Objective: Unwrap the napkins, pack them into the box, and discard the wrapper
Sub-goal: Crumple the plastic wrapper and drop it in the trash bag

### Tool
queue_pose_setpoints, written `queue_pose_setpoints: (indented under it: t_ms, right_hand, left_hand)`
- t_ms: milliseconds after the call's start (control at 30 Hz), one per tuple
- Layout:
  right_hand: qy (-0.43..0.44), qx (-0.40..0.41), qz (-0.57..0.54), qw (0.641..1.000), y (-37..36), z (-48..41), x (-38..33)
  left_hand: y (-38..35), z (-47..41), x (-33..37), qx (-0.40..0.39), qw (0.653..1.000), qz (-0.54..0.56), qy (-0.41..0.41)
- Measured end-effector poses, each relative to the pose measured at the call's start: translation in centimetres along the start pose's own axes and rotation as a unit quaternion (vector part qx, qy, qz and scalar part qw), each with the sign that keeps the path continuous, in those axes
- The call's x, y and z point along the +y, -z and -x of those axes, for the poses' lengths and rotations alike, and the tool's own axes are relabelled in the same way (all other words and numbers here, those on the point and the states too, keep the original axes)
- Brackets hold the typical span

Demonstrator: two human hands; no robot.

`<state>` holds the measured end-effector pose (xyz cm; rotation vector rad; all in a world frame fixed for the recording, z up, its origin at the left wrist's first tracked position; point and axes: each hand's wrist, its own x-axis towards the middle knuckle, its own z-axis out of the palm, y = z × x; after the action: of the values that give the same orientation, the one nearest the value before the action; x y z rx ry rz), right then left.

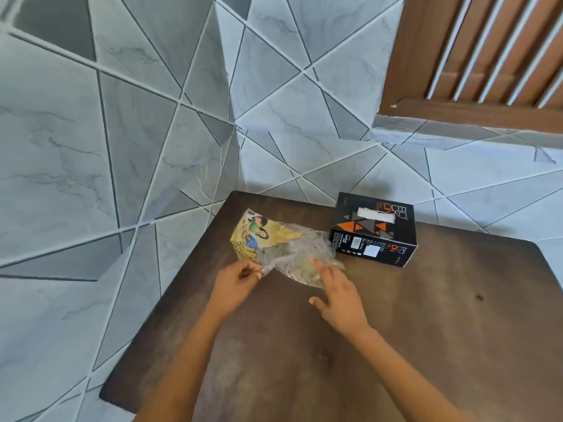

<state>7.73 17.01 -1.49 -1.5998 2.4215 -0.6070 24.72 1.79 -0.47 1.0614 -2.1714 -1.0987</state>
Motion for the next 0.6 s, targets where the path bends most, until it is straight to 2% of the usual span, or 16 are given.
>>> queue_pose_setpoints:
  t_ms: [67,167,300,367,467,600]
  right_hand:
    - [0.031,0.007,-0.007,0.999,1.5,1.9,1.0]
    - [0.051,-0.014,-0.085,0.995,3.7,5.0,1.7]
    - [0.074,-0.1,-0.27,0.955,5.4,9.2,2.2]
    - [0.065,-0.109,-0.301,0.945,5.3,11.1,2.8]
    - [0.003,-0.071,-0.342,0.937,5.5,13.2,2.8]
    - [-0.063,-0.01,-0.359,0.931,6.0,14.8,3.0]
  left_hand:
    - [-0.4,2.4,2.1,-0.007,0.999,0.046,-0.013]
    - [-1.3,5.8,5.4,-0.027,0.993,0.108,-0.024]
    - [-3.1,9.4,8.4,-0.069,0.977,0.198,-0.046]
    - [-4.3,10.8,9.5,-0.096,0.965,0.241,-0.034]
    - [-6.1,12.5,11.0,-0.127,0.928,0.346,0.047]
    - [-7.9,14.2,12.3,-0.181,0.868,0.455,0.075]
